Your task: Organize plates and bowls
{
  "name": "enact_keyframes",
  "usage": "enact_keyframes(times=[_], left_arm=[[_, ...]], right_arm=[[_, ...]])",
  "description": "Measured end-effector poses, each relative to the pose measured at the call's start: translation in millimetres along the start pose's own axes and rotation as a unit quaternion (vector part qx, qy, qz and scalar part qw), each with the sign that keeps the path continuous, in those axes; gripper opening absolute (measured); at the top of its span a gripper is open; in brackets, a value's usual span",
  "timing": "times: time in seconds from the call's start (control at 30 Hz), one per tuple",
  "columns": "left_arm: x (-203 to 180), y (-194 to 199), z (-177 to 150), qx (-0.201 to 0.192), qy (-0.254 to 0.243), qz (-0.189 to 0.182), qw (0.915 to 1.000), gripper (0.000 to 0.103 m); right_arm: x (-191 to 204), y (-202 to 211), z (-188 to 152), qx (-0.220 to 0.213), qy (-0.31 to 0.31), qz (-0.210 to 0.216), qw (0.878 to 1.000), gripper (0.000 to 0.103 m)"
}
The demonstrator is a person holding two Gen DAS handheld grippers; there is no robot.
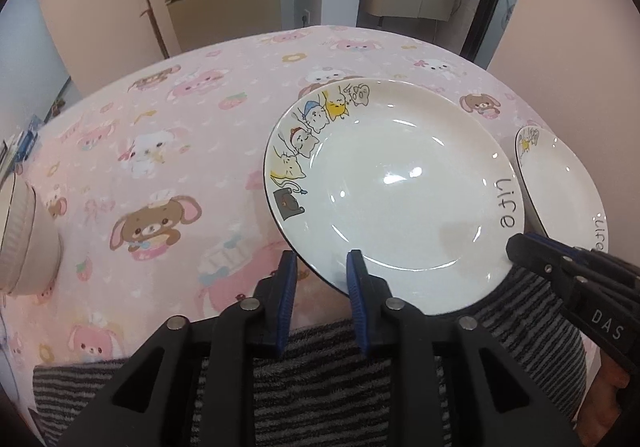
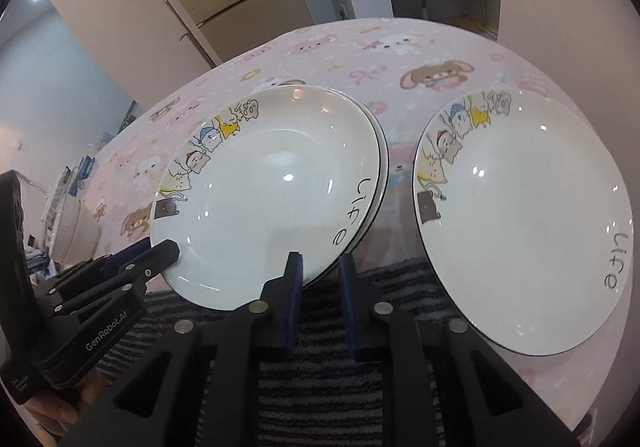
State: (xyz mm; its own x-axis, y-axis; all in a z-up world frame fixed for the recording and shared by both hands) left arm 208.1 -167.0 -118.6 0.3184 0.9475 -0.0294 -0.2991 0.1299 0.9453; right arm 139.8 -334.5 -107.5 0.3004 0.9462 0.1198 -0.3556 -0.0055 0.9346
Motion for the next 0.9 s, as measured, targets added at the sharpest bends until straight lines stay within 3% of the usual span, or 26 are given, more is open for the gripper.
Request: enact_keyframes(times=[0.1,0.37,0.5,0.8,0.87,0.9], left_arm=[[-2,2,0,-0.005,-0.006,0.007,0.9999,0.019],[-3,22,-1,-0.028,-0.005,-0.019,0.9994,0.019],[-7,37,1,-0.048,-0.015,-0.008,0.9987,0.019],[-34,71,-1,-0.074,-0.044,-0.027,0.9959,0.019],[-44,77,-3,-0.074,-0.054,-0.034,0.9952,0.022],[-50,78,-4,-0.073,-0.057,-0.041,0.9949,0.030]], right_arm=[[-1,-1,1,-0.004,-0.002,-0.001,1.000,0.019],[-1,17,-4,-0.013,0.021,0.011,1.000,0.019],[1,42,-8,-0.042,0.040,0.016,0.998,0.019],[-25,96,-11,-0.083,0.022,0.039,0.996,0.020],[-37,107,-13,-0.088,0.008,0.044,0.995,0.020],[-43,111,-14,-0.089,0.002,0.049,0.995,0.020]])
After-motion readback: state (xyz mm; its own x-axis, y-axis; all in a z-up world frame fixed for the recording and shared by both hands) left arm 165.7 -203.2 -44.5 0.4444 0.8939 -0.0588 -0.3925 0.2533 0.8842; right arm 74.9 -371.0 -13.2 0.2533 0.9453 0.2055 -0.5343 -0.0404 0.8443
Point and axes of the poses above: each gripper's, at about its wrist camera, not at the fingertips, and y roughly against the way its jaws point, x to its left, z to its top, the point moved 7 cm from there along -y, roughly the way its jaws point, and after that the axes turned 11 degrees about x, right-handed, at the moved point
